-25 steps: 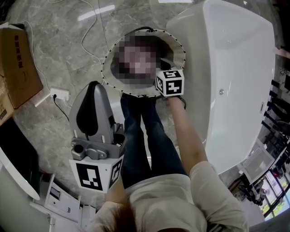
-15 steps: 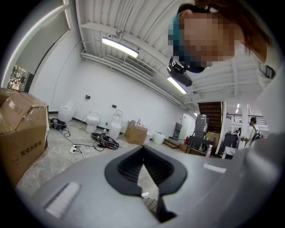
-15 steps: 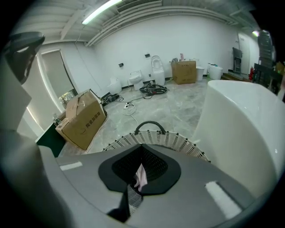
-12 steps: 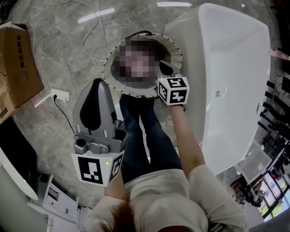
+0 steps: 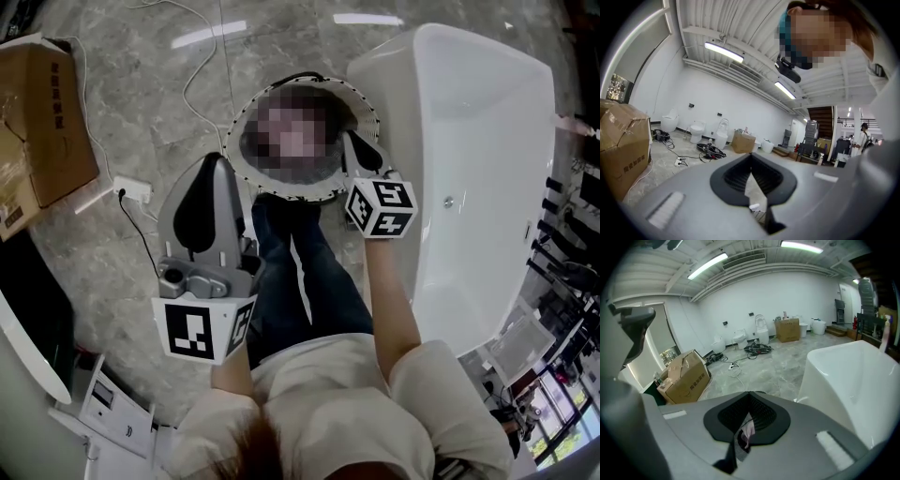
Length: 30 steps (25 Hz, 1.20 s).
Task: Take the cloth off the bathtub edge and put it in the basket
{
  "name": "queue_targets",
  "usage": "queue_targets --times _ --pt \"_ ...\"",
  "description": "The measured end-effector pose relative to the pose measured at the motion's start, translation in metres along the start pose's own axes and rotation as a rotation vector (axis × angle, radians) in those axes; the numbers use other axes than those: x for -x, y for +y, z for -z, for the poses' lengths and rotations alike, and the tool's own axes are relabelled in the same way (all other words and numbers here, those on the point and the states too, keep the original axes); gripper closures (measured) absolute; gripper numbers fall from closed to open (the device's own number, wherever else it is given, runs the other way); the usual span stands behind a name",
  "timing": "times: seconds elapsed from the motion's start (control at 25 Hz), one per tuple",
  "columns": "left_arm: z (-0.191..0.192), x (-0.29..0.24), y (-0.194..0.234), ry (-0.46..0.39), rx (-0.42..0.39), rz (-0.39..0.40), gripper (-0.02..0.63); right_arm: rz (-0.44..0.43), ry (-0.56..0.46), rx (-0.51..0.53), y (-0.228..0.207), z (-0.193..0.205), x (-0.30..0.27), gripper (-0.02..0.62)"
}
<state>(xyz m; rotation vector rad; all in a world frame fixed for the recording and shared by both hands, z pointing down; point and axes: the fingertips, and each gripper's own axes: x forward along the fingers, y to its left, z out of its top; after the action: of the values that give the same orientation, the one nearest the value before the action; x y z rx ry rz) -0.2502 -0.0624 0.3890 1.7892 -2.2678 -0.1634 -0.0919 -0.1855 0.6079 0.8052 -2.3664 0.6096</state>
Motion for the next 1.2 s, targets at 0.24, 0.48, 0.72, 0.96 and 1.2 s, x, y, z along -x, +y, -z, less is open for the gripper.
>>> queue_targets --times 0.24,0.48,0.72,0.96,1.2 --pt "-0.016 0.008 -0.002 -0.009 -0.004 0.005 0.593 -0.008 -0.067 0.019 0.013 -0.034 0.031 0.595" --pt "-0.025 0.016 -0.008 -0.006 0.001 0.020 0.592 -0.042 -0.136 0.008 0.033 -0.068 0.067 0.596" --pt "-0.044 0.025 -0.020 -0.015 -0.009 0.038 0.592 -0.056 -0.211 0.018 0.044 -0.104 0.111 0.595" --pt "-0.069 0.034 -0.033 -0.041 -0.022 0.053 0.592 -0.077 -0.300 0.048 0.052 -0.138 0.159 0.596" --pt "-0.096 0.041 -0.046 -0.069 -0.045 0.070 0.592 -0.100 -0.347 0.049 0.064 -0.163 0.196 0.597"
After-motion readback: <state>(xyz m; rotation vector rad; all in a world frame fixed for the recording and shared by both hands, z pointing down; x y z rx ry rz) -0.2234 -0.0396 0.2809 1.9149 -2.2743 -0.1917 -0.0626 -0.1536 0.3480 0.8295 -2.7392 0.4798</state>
